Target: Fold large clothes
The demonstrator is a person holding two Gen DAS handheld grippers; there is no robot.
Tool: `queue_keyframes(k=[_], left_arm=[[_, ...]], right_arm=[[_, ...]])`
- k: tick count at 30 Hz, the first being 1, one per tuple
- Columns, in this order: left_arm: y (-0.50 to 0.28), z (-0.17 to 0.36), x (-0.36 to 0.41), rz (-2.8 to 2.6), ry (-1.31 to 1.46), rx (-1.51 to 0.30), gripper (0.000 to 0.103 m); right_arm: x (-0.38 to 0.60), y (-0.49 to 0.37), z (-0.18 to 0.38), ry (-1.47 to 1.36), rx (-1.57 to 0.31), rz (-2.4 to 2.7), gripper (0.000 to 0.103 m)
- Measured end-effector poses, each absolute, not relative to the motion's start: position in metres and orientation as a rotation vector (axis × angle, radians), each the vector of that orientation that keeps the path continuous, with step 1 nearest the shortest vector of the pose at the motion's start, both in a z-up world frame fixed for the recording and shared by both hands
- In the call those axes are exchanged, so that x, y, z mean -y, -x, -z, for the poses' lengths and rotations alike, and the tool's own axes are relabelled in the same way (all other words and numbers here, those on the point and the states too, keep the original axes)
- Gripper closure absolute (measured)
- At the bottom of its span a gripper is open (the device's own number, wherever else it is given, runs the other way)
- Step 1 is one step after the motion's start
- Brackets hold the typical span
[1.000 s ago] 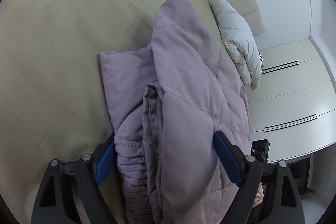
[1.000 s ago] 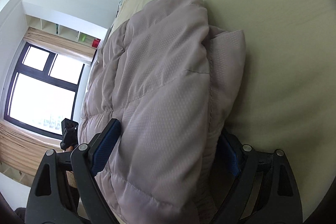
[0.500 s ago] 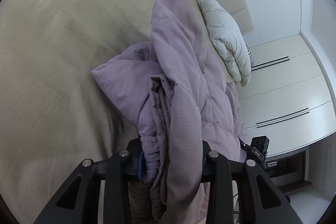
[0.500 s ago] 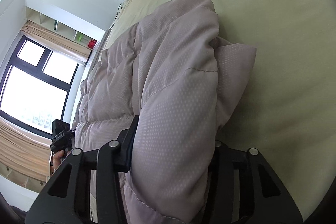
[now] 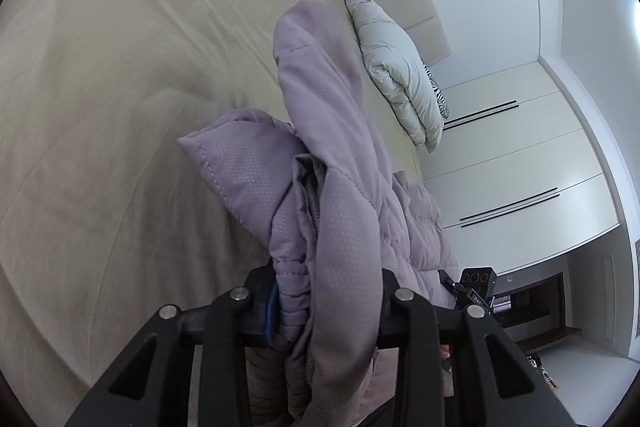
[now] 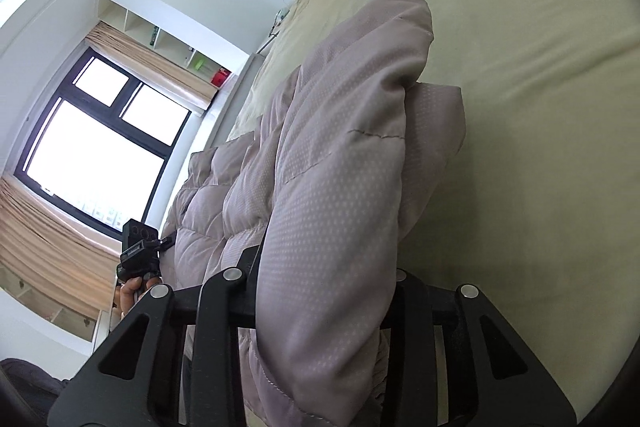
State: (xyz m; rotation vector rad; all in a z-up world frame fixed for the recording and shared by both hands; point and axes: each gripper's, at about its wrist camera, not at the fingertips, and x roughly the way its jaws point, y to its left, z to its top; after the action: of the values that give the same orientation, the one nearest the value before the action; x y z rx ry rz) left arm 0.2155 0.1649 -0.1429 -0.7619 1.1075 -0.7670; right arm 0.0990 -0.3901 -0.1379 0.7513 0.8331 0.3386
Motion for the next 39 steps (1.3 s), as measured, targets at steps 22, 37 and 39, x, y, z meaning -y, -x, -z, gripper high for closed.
queue_keyframes(k=[22, 37, 39], left_arm=[[-0.171, 0.192, -0.209, 0.613, 0.833, -1.094, 0.048], [-0.032, 0.027, -0.189, 0.179, 0.085, -0.515, 0.000], [-0.017, 0.011, -0.173, 0.158, 0.024, -0.441, 0.000]], right_arm=[[0.408, -0.021, 0.228, -1.062, -0.782, -0.093, 0.050], [0.323, 0.065, 0.082, -0.344, -0.535, 0.303, 0.028], [0.298, 0.070, 0.061, -0.262, -0.470, 0.318, 0.016]])
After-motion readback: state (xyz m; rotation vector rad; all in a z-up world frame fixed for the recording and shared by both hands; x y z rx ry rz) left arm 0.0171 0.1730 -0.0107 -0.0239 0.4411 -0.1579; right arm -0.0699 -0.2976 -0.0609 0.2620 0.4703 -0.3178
